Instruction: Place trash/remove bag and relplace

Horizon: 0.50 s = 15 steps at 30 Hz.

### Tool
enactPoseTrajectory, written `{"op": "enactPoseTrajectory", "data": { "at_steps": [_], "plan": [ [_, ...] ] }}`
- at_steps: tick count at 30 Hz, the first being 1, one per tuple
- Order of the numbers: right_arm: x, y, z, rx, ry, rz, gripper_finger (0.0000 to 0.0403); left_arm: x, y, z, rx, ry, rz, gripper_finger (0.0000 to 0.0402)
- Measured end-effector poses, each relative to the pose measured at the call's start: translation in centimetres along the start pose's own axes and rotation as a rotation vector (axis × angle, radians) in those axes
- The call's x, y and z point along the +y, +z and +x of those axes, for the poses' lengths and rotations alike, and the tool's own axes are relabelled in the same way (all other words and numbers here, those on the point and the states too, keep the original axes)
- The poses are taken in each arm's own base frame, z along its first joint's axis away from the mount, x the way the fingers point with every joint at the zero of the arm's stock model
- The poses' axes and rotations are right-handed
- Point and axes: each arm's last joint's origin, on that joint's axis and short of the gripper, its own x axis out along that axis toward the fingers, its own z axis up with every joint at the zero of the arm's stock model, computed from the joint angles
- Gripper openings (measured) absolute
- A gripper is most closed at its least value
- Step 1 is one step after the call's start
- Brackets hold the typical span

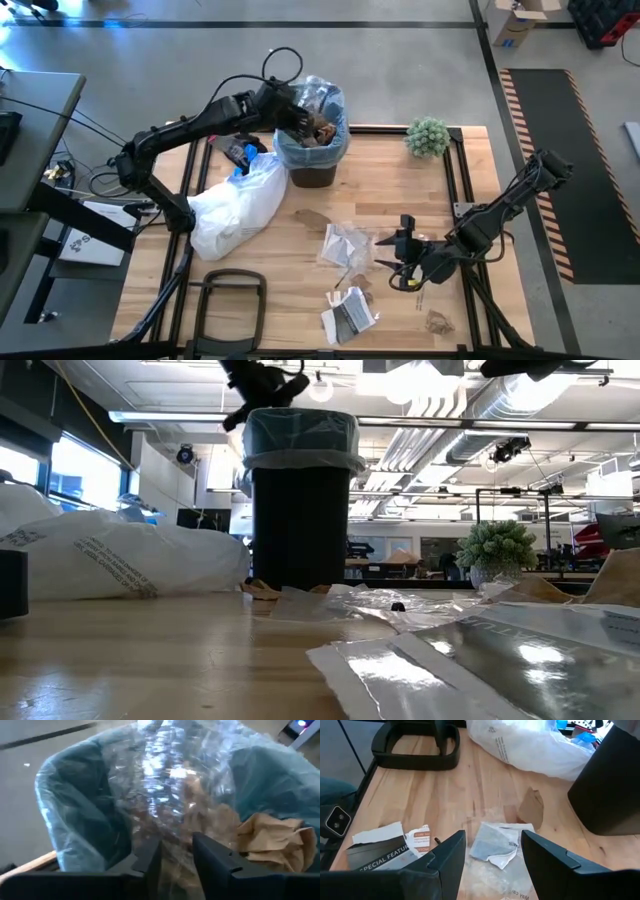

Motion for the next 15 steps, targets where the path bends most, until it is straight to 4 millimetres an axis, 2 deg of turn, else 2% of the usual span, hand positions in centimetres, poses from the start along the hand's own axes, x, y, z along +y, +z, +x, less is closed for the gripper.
{"op": "enactPoseTrajectory", "data": {
  "at_steps": [3, 7, 12, 15],
  "plan": [
    [0.0, 0.0, 0.0, -0.001, 0.001, 0.0, 0.0181, -0.2, 0.5, -0.5, -0.013, -0.062, -0.035, 0.0122],
    [0.0, 0.0, 0.0, -0.001, 0.0, -0.001, 0.0181, -1.0, 1.8, -1.9, -0.047, -0.166, -0.001, 0.0128],
    [-0.1, 0.1, 0.0, -0.013, -0.025, 0.001, 0.0181, -1.8, 3.2, -3.3, -0.185, -0.134, 0.058, 0.0113],
    [-0.2, 0.1, 0.0, -0.024, -0.052, 0.001, 0.0181, -2.3, 4.1, -2.8, -0.303, -0.096, 0.105, 0.0096]
  ]
}}
